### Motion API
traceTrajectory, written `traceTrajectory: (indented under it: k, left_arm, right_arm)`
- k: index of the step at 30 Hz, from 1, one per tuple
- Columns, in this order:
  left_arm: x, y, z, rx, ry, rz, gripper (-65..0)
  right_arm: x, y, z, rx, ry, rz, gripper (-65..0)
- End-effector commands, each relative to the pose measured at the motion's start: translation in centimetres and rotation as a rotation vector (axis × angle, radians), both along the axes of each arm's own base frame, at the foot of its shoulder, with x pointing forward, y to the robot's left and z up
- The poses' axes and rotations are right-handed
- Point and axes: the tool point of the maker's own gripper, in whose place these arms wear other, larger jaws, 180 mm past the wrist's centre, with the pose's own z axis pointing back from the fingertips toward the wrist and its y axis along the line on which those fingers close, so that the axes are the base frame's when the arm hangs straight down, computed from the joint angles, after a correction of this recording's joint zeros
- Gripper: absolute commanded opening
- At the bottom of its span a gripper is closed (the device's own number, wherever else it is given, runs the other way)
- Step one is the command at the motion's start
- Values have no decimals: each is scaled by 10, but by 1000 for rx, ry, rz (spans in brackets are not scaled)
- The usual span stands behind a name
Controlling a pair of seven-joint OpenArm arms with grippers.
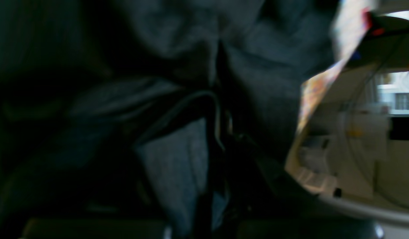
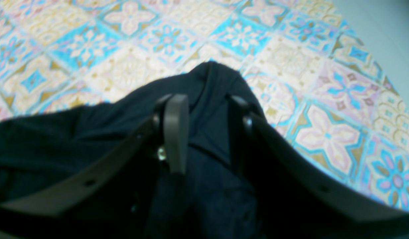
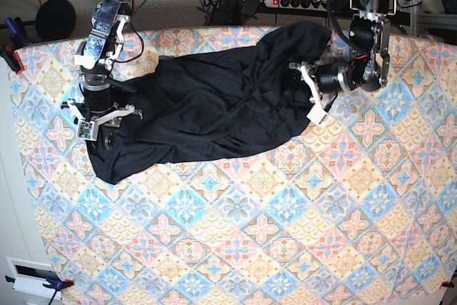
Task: Layout the t-shirt on the table in an organized manner, then fold the t-shirt properly
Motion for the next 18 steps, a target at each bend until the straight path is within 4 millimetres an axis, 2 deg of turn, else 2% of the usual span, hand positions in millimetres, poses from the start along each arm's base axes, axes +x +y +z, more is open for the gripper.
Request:
traceTrajectory:
  k: [1, 8, 11, 16, 18]
  left_arm:
    - [19, -8, 22, -52, -69, -5, -650]
    - [47, -56, 59, -98, -176, -169, -650]
    - [55, -87, 76, -119, -224, -249, -650]
    - [59, -132, 97, -148, -274, -364, -650]
    - [60, -141, 96, -153, -254, -370, -650]
  right_arm:
    - [4, -7, 22, -23, -73, -10, -457]
    - [-5, -16, 20, -57, -55, -8, -457]
    - [-5, -19, 22, -70, -55, -5, -457]
    - [-5, -19, 22, -72, -55, -4, -457]
    - [-5, -19, 21, -71, -54, -5, -457]
